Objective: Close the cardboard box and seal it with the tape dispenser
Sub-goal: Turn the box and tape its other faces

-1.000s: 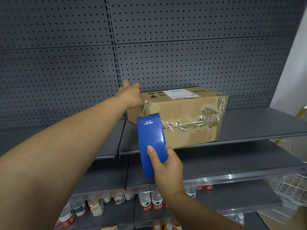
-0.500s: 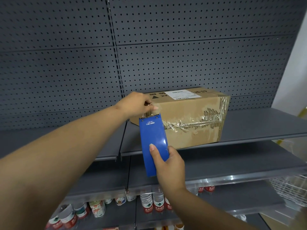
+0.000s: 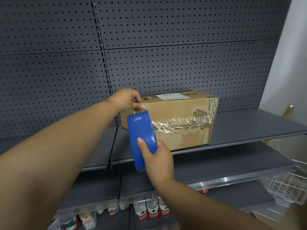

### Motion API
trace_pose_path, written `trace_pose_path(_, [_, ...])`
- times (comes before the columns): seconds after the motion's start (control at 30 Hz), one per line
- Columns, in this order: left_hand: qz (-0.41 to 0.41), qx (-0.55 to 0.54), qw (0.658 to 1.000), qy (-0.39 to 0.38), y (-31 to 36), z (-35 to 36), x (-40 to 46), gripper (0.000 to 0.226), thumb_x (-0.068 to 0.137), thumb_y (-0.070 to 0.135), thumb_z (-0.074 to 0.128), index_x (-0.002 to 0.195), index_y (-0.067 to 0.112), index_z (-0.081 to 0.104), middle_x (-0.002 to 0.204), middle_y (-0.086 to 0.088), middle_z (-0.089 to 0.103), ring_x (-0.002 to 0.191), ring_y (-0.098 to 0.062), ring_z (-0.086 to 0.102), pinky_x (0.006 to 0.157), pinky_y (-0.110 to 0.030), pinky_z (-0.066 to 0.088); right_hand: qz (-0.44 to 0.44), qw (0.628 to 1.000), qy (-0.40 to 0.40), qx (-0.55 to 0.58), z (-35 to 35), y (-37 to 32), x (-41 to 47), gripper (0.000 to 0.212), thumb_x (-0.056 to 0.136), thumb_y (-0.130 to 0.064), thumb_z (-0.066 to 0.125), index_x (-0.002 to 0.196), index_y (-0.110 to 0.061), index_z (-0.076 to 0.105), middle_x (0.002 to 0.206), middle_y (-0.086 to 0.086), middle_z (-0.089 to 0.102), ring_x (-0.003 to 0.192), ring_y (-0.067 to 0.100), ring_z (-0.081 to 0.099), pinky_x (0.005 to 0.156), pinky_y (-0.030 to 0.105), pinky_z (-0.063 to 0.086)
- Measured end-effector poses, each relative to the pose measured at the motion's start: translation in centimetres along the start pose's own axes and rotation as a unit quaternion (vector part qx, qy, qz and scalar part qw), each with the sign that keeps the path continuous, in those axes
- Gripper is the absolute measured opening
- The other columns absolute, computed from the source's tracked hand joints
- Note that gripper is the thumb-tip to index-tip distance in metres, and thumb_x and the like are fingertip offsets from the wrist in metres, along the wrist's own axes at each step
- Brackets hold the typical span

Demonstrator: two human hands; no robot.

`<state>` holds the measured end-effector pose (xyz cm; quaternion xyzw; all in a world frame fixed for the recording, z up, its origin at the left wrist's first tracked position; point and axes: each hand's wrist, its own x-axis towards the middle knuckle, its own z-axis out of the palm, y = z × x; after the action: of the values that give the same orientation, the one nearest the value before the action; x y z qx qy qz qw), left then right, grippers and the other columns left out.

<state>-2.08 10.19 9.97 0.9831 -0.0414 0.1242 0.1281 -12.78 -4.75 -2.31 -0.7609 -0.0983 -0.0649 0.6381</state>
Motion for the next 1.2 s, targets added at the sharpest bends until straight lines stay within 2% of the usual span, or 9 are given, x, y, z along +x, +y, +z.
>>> trace_pose_path(0.2, [-0.019,-0.002,0.999,-0.026,-0.4,-0.8,1.4,0.044,0.081,0.041,0.066,0.118,0.017,0.063,0.117,0.000,0.065,0.109,-0.013,0.057,0.089,-0.022,0.037,-0.003,1.000,0.005,0.002,0.3,-1.0,1.6,0.039,0.081,-0.057,0.057,0.068,-0.023,0.045,0.069,-0.009,0.055,0.057,0.004,0.051,0.044,0.014,0.032])
trace_pose_path(0.37, [-0.023,0.006,0.999,-0.022,-0.8,-1.4,2.4,0.038,0.084,0.041,0.062,0.112,0.016,0.067,0.117,-0.001,0.065,0.104,-0.012,0.054,0.084,-0.022,0.035,0.007,1.000,-0.007,0.027,0.8,-1.7,2.6,0.035,0.082,-0.057,0.055,0.073,-0.024,0.051,0.072,-0.011,0.057,0.059,0.002,0.053,0.043,0.010,0.033])
trace_pose_path(0.53, [-0.029,0.018,0.999,-0.025,-1.3,-1.9,3.5,0.038,0.087,0.045,0.056,0.113,0.019,0.067,0.120,-0.001,0.063,0.093,-0.008,0.049,0.082,-0.024,0.035,0.012,1.000,-0.004,0.004,1.7,-2.3,4.1,0.036,0.085,-0.056,0.053,0.070,-0.023,0.047,0.069,-0.011,0.054,0.056,0.004,0.049,0.045,0.019,0.031])
trace_pose_path(0.7, [-0.020,0.024,0.999,-0.036,-1.7,-1.3,4.0,0.041,0.095,0.044,0.044,0.116,0.015,0.064,0.126,-0.001,0.059,0.111,-0.016,0.052,0.082,-0.024,0.034,0.018,1.000,0.011,-0.017,1.6,-2.2,5.2,0.041,0.086,-0.053,0.053,0.062,-0.023,0.038,0.060,-0.010,0.045,0.049,0.005,0.041,0.039,0.014,0.028])
trace_pose_path(0.83, [-0.009,0.003,1.000,-0.019,-2.4,-0.4,4.4,0.045,0.095,0.045,0.041,0.113,0.011,0.065,0.120,-0.005,0.063,0.099,-0.014,0.053,0.077,-0.025,0.039,0.024,1.000,0.016,-0.004,2.3,-1.7,5.7,0.041,0.086,-0.054,0.053,0.065,-0.021,0.042,0.065,-0.008,0.052,0.055,0.009,0.047,0.048,0.023,0.032])
trace_pose_path(0.9, [-0.015,0.021,0.999,-0.033,-2.7,-0.3,4.5,0.051,0.094,0.052,0.039,0.119,0.014,0.062,0.121,-0.005,0.062,0.102,-0.017,0.054,0.081,-0.027,0.039,0.030,0.999,0.016,0.002,2.8,-1.5,5.7,0.041,0.085,-0.055,0.053,0.067,-0.019,0.045,0.068,-0.007,0.054,0.057,0.011,0.049,0.049,0.024,0.033])
trace_pose_path(1.0, [-0.009,0.027,0.998,-0.051,-3.0,-0.1,4.6,0.051,0.094,0.050,0.038,0.127,0.016,0.057,0.131,-0.006,0.056,0.117,-0.021,0.051,0.088,-0.027,0.035,0.039,0.999,0.013,0.001,3.2,-1.4,5.6,0.041,0.086,-0.055,0.052,0.064,-0.022,0.041,0.062,-0.009,0.047,0.051,0.006,0.042,0.045,0.020,0.028])
trace_pose_path(1.07, [-0.011,0.031,0.998,-0.049,-3.2,-0.1,4.8,0.052,0.094,0.050,0.037,0.127,0.016,0.057,0.131,-0.007,0.056,0.118,-0.023,0.051,0.090,-0.028,0.036,0.041,0.999,0.013,-0.005,3.4,-1.4,5.7,0.041,0.086,-0.055,0.052,0.063,-0.023,0.038,0.060,-0.010,0.043,0.049,0.006,0.040,0.043,0.018,0.026])
trace_pose_path(1.2, [-0.008,0.034,0.998,-0.044,-3.6,-0.4,4.9,0.053,0.095,0.051,0.033,0.126,0.015,0.057,0.129,-0.007,0.057,0.117,-0.023,0.050,0.089,-0.028,0.035,0.037,0.999,0.019,0.001,3.6,-1.2,6.2,0.039,0.085,-0.056,0.052,0.067,-0.022,0.044,0.066,-0.010,0.052,0.054,0.005,0.047,0.045,0.019,0.030])
